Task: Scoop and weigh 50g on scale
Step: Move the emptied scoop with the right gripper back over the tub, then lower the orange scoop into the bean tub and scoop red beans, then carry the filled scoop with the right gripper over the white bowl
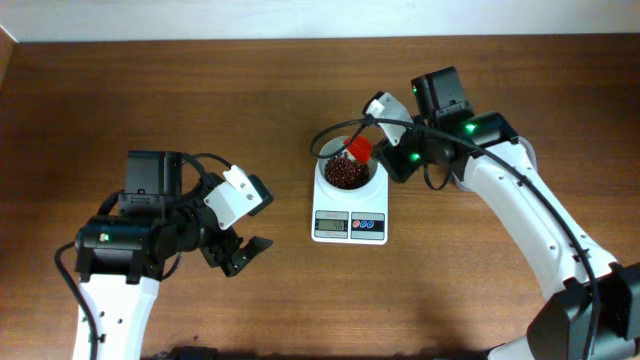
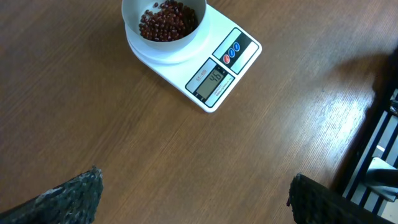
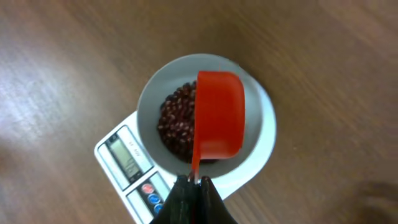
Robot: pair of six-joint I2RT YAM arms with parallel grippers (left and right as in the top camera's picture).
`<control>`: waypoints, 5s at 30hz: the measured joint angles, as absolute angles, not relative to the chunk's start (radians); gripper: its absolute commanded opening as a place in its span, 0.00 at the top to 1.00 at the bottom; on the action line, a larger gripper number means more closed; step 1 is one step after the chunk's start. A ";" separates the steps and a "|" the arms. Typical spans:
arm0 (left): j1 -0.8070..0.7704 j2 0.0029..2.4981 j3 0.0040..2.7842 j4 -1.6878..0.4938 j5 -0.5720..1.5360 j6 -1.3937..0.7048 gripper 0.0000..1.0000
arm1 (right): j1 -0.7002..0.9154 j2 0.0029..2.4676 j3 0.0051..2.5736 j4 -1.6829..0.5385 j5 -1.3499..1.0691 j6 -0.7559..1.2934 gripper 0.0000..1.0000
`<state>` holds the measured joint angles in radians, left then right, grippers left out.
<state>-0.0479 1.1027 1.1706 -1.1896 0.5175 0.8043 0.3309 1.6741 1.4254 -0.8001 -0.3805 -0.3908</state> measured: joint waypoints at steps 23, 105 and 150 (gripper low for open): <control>-0.048 1.103 1.171 -1.190 0.517 0.804 0.01 | -0.057 1.621 1.518 -1.108 0.060 -0.310 0.96; -0.048 1.103 1.171 -1.190 0.517 0.804 0.01 | -0.336 1.904 1.464 -1.045 -0.556 -0.323 0.96; -0.048 1.103 1.171 -1.190 0.517 0.804 0.01 | -0.530 1.897 1.503 -1.168 -0.735 -0.384 0.96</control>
